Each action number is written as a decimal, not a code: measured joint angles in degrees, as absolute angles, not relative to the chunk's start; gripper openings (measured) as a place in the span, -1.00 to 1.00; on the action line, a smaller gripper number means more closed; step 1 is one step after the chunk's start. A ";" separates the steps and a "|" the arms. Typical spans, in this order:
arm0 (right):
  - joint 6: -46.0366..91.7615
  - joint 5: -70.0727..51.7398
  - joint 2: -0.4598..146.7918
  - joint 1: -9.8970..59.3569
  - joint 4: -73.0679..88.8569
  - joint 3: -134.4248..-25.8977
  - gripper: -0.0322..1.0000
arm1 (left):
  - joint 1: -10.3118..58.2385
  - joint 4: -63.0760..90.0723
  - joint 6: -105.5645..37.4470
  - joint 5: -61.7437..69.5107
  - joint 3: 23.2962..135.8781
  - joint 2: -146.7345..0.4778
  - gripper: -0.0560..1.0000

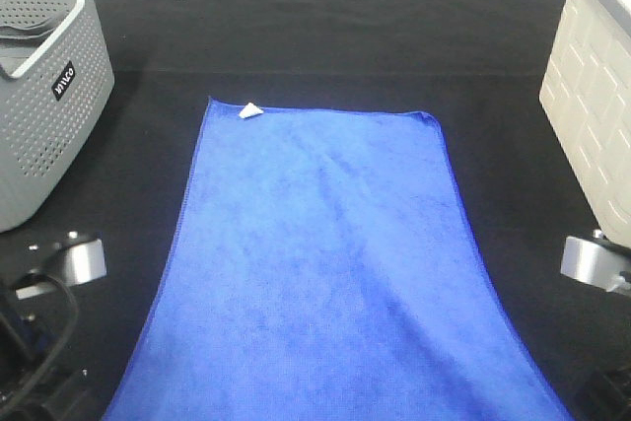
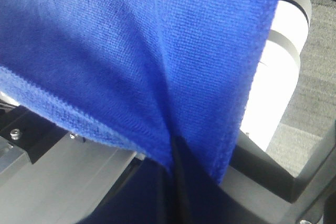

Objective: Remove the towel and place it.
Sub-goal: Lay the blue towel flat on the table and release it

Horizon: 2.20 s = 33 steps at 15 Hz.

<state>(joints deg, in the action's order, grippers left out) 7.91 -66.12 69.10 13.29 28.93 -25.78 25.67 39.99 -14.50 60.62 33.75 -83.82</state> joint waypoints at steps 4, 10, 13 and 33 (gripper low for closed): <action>9.22 -65.89 73.85 13.24 28.93 -25.78 -0.94 | 25.67 41.31 -15.70 60.22 33.75 -89.32 -0.89; 14.15 -62.40 83.48 13.18 30.37 -25.73 -0.94 | 25.67 42.00 -15.70 57.47 33.80 -95.28 -0.89; 14.15 -61.42 84.45 13.18 30.14 -25.73 -0.94 | 26.13 43.32 -16.10 56.21 33.80 -96.89 -0.89; 15.36 -63.37 84.68 13.18 27.73 -36.73 0.30 | 35.41 45.61 -13.58 56.78 40.57 -97.00 0.52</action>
<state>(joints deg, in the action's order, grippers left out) 15.36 -63.37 84.68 13.18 27.73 -36.73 35.41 45.61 -13.58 56.78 40.57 -97.00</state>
